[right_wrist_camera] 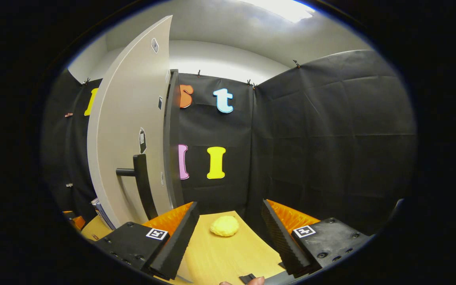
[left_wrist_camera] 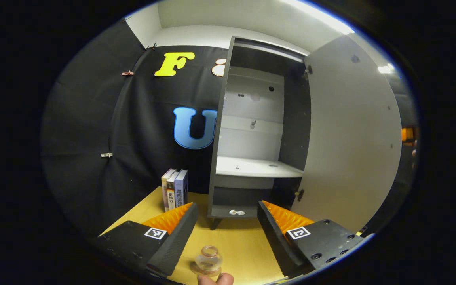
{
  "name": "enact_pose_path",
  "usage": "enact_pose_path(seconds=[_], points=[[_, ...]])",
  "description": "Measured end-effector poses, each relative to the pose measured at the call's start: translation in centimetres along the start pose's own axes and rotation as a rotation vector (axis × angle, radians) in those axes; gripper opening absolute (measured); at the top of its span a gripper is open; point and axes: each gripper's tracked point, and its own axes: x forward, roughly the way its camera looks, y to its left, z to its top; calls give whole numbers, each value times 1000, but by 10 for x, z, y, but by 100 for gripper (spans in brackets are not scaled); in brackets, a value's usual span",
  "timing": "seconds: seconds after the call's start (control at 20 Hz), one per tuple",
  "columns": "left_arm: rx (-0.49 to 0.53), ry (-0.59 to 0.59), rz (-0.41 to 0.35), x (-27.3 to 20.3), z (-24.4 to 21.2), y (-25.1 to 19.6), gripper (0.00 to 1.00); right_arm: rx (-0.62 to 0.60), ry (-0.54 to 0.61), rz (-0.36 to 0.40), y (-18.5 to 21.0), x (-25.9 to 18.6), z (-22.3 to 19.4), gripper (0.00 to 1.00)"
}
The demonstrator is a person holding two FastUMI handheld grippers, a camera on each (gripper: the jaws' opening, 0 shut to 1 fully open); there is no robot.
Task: Open the cabinet door with the right hand, grasp the bottle in the cabinet with the left hand and place it on the coaster, then close the cabinet door with the right hand.
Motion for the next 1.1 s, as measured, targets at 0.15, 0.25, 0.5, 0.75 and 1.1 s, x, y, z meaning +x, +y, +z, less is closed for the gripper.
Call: enact_pose_path(seconds=[0.15,0.25,0.5,0.75,1.1], points=[[19,-51,27,-5,49,2,95,7,-8,20,10,0,3,99],[22,-54,46,-8,66,9,95,0,-18,33,16,-1,6,99],[46,-47,101,-20,79,36,95,6,-30,-19,14,-9,7,96],[83,-26,119,-26,69,55,92,15,-21,-24,35,-1,8,96],[92,-43,84,-30,72,53,92,75,-3,12,72,-21,3,96]])
